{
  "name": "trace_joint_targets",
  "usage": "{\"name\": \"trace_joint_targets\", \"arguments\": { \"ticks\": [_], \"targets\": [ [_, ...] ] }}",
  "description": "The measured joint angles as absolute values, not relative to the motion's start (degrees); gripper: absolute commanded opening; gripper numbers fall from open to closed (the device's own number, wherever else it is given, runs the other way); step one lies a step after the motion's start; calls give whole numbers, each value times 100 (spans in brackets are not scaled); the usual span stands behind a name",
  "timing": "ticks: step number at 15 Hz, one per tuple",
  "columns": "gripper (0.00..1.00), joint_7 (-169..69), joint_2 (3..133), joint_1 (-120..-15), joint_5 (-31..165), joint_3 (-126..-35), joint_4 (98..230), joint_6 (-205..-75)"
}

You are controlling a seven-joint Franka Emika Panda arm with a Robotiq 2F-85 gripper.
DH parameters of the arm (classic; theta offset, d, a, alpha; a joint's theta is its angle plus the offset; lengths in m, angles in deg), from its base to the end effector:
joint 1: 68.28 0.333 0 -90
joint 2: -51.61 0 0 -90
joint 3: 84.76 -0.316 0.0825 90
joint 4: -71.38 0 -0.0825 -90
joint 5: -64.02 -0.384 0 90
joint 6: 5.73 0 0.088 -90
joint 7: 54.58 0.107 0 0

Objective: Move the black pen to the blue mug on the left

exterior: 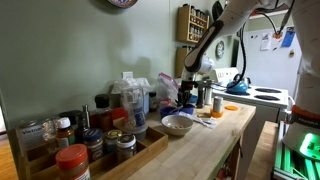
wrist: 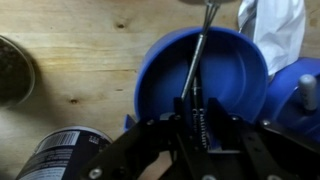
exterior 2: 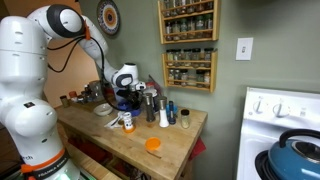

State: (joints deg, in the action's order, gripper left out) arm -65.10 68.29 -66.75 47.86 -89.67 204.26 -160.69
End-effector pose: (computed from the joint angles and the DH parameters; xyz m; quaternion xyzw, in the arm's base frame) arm 0.5296 0.0509 0.2242 -0.9957 -0.0203 -0.0485 0.0759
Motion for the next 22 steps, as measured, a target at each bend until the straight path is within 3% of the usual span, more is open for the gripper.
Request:
{"name": "trace_joint_targets", "arguments": {
  "ticks": [5, 13, 22],
  "targets": [
    [3, -6600, 6587, -6734, 4719, -9054, 20428, -16069],
    [3, -8566, 4952, -6612, 2832, -9637, 20895, -15850],
    [3, -8904, 5570, -5728, 2742, -9754, 20926, -16614]
  ]
}}
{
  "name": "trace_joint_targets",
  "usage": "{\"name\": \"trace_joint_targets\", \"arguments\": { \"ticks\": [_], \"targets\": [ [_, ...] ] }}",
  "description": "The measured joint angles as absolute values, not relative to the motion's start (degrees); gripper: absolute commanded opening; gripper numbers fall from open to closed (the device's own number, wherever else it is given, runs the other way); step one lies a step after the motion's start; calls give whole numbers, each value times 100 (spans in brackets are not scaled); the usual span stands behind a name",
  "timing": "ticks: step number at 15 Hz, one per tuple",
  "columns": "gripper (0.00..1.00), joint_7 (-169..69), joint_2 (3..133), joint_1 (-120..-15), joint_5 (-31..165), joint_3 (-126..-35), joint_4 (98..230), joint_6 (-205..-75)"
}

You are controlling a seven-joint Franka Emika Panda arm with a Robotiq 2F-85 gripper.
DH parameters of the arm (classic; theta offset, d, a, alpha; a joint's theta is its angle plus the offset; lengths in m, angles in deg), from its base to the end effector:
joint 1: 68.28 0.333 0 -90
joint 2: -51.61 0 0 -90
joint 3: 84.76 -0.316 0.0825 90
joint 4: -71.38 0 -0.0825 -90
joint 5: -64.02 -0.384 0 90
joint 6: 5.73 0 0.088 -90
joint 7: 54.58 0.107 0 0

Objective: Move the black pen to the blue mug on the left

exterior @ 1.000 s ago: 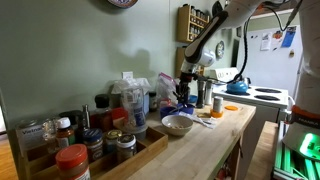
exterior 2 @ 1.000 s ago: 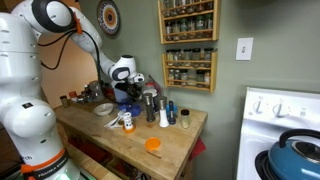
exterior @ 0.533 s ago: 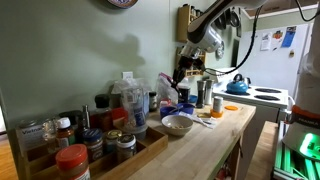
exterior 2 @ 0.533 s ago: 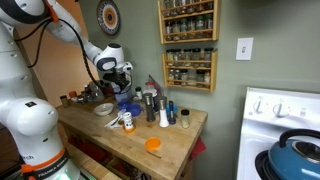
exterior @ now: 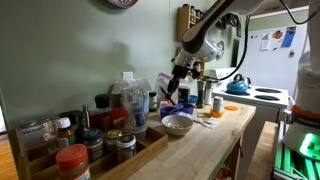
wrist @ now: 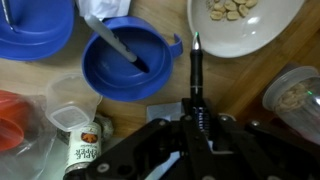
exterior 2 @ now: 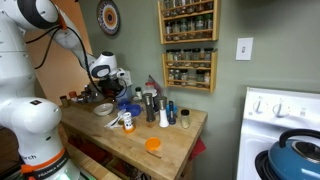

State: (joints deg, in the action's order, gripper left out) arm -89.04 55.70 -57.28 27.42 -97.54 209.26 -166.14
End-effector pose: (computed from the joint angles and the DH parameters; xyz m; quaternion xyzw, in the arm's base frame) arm 0.4839 0.1826 0.3118 -0.9520 -0.2139 -0.1650 0.1442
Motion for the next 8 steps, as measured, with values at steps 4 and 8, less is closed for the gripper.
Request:
{"name": "trace_joint_targets", "arguments": {
  "ticks": [4, 8],
  "targets": [
    [3, -8967, 5972, -5758, 2785, -9714, 20714, -17203],
    [3, -8960, 6400, -5742, 2966, -9670, 20585, -17568]
  ]
}}
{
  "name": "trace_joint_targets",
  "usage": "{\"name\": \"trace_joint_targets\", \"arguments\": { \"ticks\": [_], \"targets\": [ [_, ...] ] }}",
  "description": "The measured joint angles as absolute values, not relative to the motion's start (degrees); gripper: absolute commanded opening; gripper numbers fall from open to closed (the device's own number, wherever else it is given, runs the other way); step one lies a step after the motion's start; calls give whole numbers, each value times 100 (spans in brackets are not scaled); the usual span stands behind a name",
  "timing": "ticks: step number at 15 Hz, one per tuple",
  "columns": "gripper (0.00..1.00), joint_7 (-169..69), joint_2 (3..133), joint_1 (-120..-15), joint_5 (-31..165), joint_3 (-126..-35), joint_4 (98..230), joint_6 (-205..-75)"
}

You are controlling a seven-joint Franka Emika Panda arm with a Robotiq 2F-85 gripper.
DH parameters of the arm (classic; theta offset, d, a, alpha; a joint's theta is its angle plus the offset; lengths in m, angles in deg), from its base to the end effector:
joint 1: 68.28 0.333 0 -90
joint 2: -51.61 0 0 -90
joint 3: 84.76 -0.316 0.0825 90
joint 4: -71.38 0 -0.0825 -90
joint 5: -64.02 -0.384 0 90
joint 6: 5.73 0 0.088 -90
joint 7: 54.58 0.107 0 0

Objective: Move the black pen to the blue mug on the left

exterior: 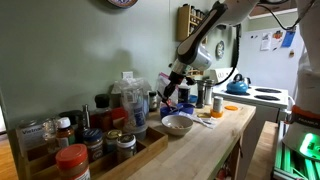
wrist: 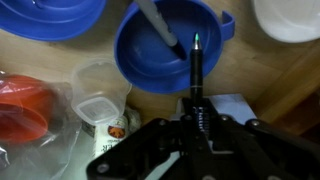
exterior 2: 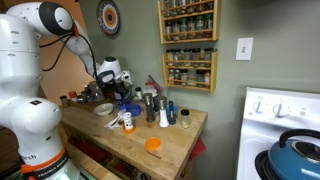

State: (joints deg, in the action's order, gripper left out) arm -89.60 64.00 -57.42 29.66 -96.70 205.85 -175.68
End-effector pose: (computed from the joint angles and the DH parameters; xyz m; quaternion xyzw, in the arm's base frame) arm 0.5131 0.1739 0.2779 -0.9519 -0.2049 -0.2002 0.1089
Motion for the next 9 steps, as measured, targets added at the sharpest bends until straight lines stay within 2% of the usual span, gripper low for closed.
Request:
{"name": "trace_joint_targets", "arguments": {
  "ticks": [3, 4, 6, 9],
  "targets": [
    [3, -8937, 6724, -5720, 3173, -9554, 20488, -17645],
    [38, -8935, 6816, -5719, 3208, -9520, 20452, -17646],
    [44, -8931, 6938, -5722, 3231, -9483, 20385, -17615],
    [68, -8949, 6808, -5774, 3200, -9500, 20347, -17147]
  ]
}}
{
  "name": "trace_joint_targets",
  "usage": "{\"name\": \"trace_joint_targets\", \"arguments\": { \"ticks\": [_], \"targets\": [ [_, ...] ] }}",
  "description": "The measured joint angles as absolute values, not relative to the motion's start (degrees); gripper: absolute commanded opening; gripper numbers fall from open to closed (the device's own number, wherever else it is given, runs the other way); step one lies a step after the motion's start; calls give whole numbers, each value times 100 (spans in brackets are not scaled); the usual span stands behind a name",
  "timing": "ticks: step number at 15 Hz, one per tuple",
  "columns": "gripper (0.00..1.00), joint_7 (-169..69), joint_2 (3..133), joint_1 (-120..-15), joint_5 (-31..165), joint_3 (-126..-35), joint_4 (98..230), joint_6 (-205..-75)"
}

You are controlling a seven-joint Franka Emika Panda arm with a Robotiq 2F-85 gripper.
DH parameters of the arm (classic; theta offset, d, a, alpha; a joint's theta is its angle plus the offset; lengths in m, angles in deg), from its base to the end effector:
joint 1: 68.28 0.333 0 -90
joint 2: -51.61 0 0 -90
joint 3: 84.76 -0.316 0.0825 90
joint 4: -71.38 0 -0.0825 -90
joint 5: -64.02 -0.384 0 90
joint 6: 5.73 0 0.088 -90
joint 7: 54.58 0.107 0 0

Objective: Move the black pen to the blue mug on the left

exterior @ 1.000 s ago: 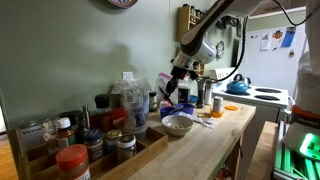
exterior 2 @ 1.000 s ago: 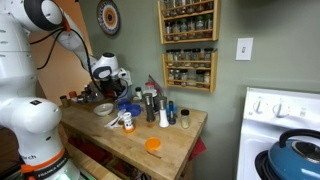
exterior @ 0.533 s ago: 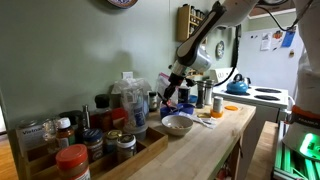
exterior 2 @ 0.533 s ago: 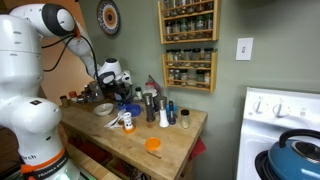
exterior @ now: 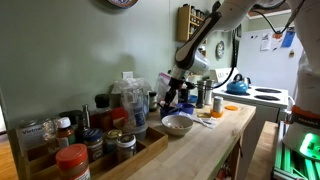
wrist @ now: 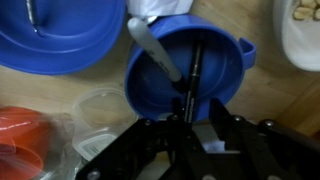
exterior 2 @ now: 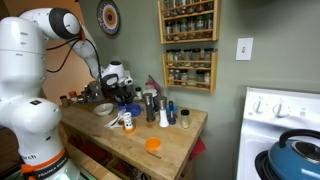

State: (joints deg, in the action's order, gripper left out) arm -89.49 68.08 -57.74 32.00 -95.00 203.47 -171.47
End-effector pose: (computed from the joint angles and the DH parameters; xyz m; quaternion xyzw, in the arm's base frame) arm 0.5229 0.1653 0.2480 -0.9585 -0.2112 -0.1547 0.1129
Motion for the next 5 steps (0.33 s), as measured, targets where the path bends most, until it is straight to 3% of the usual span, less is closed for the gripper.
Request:
{"name": "trace_joint_targets", "arguments": {
  "ticks": [3, 4, 5],
  "targets": [
    [90, -9652, 6104, -6194, 2757, -9663, 20444, -15808],
    [72, -10067, 5791, -6375, 2442, -9691, 20498, -15382],
    [81, -10461, 5476, -6541, 2117, -9663, 20555, -14957]
  ]
}}
